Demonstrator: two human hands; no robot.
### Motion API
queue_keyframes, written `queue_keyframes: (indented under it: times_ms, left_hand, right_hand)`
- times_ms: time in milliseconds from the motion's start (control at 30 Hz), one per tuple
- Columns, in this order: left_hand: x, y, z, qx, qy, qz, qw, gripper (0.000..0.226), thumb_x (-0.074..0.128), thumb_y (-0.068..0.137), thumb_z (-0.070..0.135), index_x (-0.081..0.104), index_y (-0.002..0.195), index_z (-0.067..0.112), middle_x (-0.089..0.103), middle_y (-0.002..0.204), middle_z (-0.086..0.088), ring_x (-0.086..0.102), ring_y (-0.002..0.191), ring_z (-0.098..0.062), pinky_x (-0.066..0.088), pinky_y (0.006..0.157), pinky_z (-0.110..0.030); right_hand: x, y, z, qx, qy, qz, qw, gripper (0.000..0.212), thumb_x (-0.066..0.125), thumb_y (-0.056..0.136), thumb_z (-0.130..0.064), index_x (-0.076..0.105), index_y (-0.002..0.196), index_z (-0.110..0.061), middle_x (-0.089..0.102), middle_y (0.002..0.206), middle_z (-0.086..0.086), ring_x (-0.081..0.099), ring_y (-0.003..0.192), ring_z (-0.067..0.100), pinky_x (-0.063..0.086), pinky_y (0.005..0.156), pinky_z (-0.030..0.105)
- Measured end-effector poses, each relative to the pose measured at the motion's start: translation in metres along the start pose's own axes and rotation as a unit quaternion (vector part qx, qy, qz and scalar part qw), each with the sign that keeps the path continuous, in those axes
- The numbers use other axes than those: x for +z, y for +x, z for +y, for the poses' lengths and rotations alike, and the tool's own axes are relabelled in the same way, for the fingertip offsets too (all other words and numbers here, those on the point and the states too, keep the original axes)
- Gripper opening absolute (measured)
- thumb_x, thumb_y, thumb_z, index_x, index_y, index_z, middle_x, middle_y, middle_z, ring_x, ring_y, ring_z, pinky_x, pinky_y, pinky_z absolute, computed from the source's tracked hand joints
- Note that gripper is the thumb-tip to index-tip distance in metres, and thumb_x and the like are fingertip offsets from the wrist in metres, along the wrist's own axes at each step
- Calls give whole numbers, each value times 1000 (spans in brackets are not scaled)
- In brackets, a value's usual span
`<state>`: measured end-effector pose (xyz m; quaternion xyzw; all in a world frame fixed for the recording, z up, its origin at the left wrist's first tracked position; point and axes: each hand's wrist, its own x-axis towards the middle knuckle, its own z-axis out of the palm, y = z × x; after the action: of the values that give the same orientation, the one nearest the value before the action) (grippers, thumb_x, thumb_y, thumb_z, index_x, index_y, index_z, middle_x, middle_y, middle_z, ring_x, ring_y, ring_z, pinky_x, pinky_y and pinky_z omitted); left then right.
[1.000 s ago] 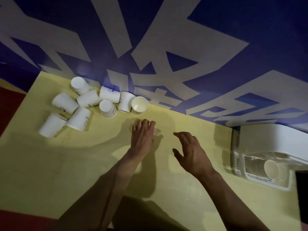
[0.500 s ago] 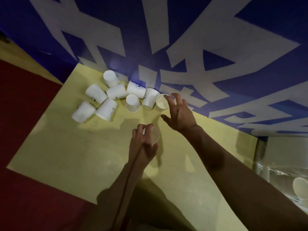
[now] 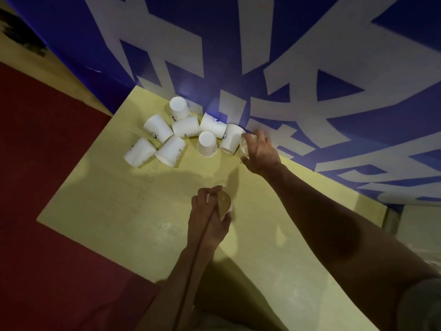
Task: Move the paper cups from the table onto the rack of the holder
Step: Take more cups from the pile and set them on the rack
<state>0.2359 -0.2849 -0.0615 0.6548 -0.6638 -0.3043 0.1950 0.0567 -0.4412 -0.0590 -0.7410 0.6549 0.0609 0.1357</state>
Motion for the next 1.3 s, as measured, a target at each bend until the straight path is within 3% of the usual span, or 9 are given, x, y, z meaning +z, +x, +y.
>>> queue_keyframes:
  times_ms: [167,333,433,567,667,767,900,1033,1300]
  left_hand:
    - [-6,5,2,-10,9,-14,1000,71,82,74,20,47,135,23,48,125,-6,51,106,-29,52,67,-36]
    - [1,8,24,18,8,-34,999,64,76,81,35,47,137,24,45,125,-3,46,109,-26,51,71,-37]
    - [12,4,51,41,17,-61,997,62,71,85,41,42,139,30,42,128,2,43,117,-23,53,76,-38]
    - [34,-12,97,99,24,-94,990,62,70,89,41,44,143,25,45,130,-2,45,119,-26,52,76,-38]
    - [55,-35,134,147,16,-116,982,62,68,91,39,42,146,25,47,130,-3,46,119,-27,56,77,-41]
    - [80,-63,172,190,-6,-139,972,60,69,90,36,41,144,33,45,131,2,46,118,-23,53,76,-35]
    - [122,-109,230,220,-28,-164,961,59,67,91,35,41,143,35,40,135,8,45,123,-20,51,86,-32]
    - [168,-158,292,244,-30,-161,956,59,67,92,38,39,144,39,37,136,12,45,125,-16,51,93,-31]
    - [253,-220,409,272,-24,-132,953,62,72,87,42,42,141,41,43,129,19,51,117,-5,47,83,-19]
  right_hand:
    - [-2,-20,14,18,46,0,999,67,73,93,-32,40,149,-16,41,148,15,51,128,34,57,97,45]
    - [-11,-86,46,41,97,67,992,66,76,91,-33,46,146,-15,46,143,15,53,121,30,60,89,44]
    - [-11,-148,73,73,117,92,986,67,78,88,-32,47,146,-14,45,143,13,52,119,29,61,81,43]
    - [-5,-240,107,153,159,113,969,63,78,86,-35,47,139,-21,44,141,5,52,116,28,61,70,44]
    - [2,-307,133,195,184,128,955,62,78,84,-38,47,135,-23,47,137,2,55,113,27,62,71,44]
    - [9,-367,160,232,214,152,937,60,78,84,-38,50,135,-23,50,134,2,60,109,27,61,72,47]
    - [14,-437,200,275,242,180,913,55,76,86,-38,52,134,-26,50,133,-2,59,110,28,60,67,47]
    - [17,-501,253,262,251,191,912,56,78,86,-32,54,135,-21,50,133,2,58,111,31,60,70,51]
    - [24,-597,365,223,265,193,918,60,71,91,-42,48,144,-25,47,138,2,57,114,26,61,71,47]
